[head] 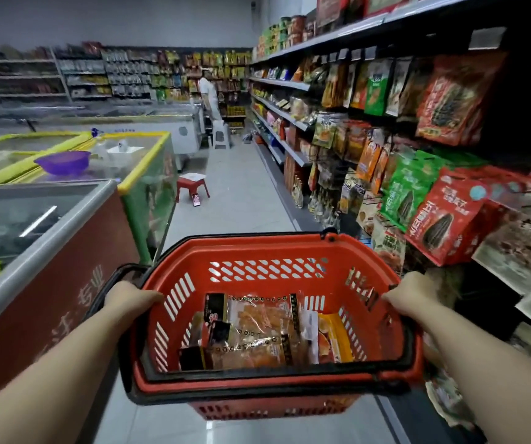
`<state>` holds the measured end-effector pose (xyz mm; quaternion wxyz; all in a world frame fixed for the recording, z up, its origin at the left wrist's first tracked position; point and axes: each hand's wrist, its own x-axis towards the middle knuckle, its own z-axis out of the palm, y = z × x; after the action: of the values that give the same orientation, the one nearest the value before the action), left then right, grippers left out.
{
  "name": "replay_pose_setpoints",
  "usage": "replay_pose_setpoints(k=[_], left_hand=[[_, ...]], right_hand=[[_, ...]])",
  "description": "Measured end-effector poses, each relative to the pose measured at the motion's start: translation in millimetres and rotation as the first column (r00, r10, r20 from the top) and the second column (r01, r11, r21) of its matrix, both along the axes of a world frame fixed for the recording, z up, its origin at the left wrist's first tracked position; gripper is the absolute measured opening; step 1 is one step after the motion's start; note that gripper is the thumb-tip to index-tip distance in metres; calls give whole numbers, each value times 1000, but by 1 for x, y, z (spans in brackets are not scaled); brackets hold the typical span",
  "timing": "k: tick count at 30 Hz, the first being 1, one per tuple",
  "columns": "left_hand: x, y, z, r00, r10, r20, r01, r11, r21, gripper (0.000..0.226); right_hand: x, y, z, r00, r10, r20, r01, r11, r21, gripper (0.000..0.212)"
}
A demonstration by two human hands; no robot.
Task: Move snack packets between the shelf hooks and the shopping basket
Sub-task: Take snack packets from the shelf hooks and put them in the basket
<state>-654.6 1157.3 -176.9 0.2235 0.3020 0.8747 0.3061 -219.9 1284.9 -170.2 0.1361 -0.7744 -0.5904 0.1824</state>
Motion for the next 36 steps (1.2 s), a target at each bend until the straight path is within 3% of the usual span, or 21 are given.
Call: replay_pose_setpoints(k=[10,20,26,36], left_hand=[[-85,265,9,998,10,-59,-13,999,-47,38],[-162,509,7,996,89,-21,-89,996,-8,34],[-229,647,-16,995,94,42,-94,996,-9,30],[-354,873,-31,997,-4,81,7,999,-41,24]], right_hand=[[-85,263,-8,995,-4,-98,-4,997,-79,36],[-176,542,10,997,80,-6,-80,996,-41,33],[-245,676,-1,994,98,55,-94,994,-62,33],[-359,864,-35,998,-9,61,14,996,-89,35]])
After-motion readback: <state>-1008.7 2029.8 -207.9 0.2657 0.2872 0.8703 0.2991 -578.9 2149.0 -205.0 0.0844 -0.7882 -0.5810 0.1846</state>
